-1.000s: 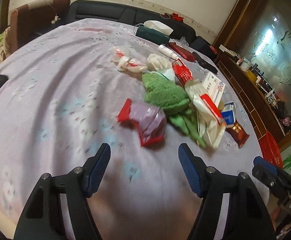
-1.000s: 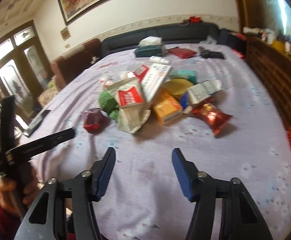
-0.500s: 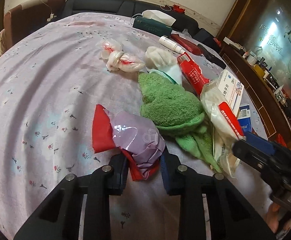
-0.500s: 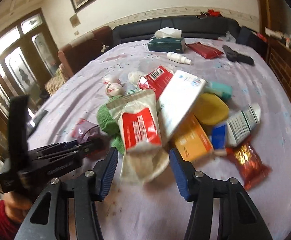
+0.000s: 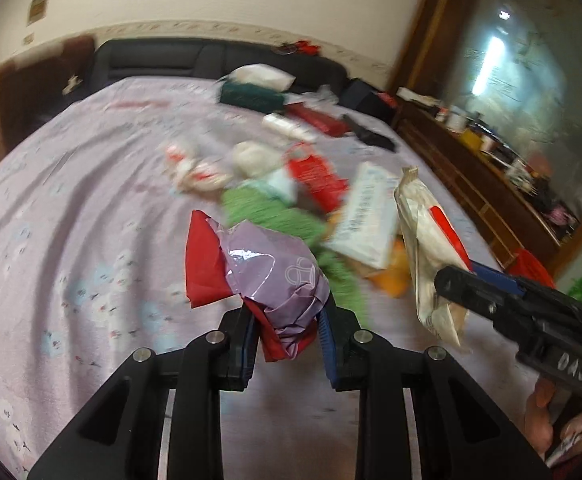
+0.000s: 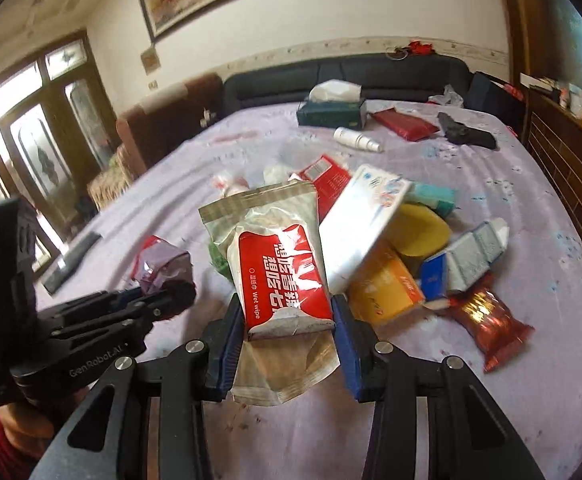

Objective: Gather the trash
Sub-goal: 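Carry both items over the red wastebasket and open both tools to drop them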

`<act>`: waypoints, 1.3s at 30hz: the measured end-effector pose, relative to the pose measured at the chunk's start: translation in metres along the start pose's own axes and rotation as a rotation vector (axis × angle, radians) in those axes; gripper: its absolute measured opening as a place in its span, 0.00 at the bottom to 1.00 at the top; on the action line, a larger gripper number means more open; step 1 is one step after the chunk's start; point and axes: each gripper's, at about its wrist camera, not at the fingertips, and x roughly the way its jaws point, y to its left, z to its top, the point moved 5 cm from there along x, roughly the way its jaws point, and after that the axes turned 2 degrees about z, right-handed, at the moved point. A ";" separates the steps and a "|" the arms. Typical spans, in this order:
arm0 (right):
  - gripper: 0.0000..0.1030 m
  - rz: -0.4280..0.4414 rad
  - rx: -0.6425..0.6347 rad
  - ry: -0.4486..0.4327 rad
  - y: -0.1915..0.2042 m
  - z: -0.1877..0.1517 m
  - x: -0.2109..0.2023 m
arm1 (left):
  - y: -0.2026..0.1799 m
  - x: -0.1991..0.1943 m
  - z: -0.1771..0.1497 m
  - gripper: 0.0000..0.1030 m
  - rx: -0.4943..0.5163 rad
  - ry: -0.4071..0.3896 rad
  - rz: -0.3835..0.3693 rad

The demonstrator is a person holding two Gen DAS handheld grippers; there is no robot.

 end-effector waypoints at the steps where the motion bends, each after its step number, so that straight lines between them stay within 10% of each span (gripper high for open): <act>1: 0.44 -0.001 0.019 -0.012 -0.006 0.001 -0.008 | -0.011 -0.003 0.002 0.25 0.024 -0.006 -0.014; 17: 0.44 -0.282 0.452 -0.294 -0.214 -0.030 -0.224 | -0.276 0.015 0.012 0.25 0.364 0.067 -0.381; 26: 0.45 -0.355 0.609 -0.342 -0.293 -0.055 -0.278 | -0.424 0.054 -0.008 0.25 0.484 0.176 -0.545; 31: 0.46 -0.362 0.653 -0.333 -0.324 -0.065 -0.283 | -0.465 0.082 -0.019 0.32 0.509 0.217 -0.551; 34: 0.52 -0.369 0.660 -0.304 -0.342 -0.068 -0.276 | -0.466 0.094 -0.020 0.66 0.495 0.220 -0.548; 39: 0.67 -0.399 0.668 -0.309 -0.356 -0.074 -0.280 | -0.452 0.095 -0.019 0.67 0.503 0.203 -0.509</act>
